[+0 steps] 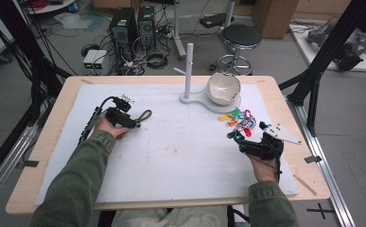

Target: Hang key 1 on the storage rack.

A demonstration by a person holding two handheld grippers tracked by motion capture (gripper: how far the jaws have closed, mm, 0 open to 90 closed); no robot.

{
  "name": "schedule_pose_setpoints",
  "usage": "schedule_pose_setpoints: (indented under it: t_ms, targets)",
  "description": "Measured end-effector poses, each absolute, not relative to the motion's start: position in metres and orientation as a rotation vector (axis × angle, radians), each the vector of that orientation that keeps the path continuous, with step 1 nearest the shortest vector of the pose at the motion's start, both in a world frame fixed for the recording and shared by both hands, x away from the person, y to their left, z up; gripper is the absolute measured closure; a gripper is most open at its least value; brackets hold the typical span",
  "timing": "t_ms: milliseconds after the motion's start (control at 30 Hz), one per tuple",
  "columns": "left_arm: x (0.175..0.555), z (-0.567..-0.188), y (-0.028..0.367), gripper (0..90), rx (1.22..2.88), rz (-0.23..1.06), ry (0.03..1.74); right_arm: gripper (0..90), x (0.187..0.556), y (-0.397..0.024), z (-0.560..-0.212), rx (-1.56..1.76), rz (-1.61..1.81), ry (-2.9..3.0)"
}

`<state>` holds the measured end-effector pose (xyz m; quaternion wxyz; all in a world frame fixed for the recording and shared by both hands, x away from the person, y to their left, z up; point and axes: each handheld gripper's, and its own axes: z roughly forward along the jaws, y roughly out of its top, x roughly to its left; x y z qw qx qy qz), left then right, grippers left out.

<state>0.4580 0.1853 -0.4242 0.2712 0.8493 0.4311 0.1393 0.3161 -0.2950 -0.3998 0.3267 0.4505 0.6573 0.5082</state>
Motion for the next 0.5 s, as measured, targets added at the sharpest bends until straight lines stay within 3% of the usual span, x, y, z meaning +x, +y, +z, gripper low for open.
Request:
schedule_pose_setpoints:
  t_ms: [233,500]
  targets:
    - [0.4582,-0.4251,0.1854,63.3,2.299,0.35,1.137,0.8,0.3168,-0.2966,-0.3996,1.176,1.325,1.717]
    - [0.4607,-0.4243,0.1913,68.5,2.274,0.294,1.152,0.8,0.3155,-0.3002,-0.3989,1.193,1.333,1.704]
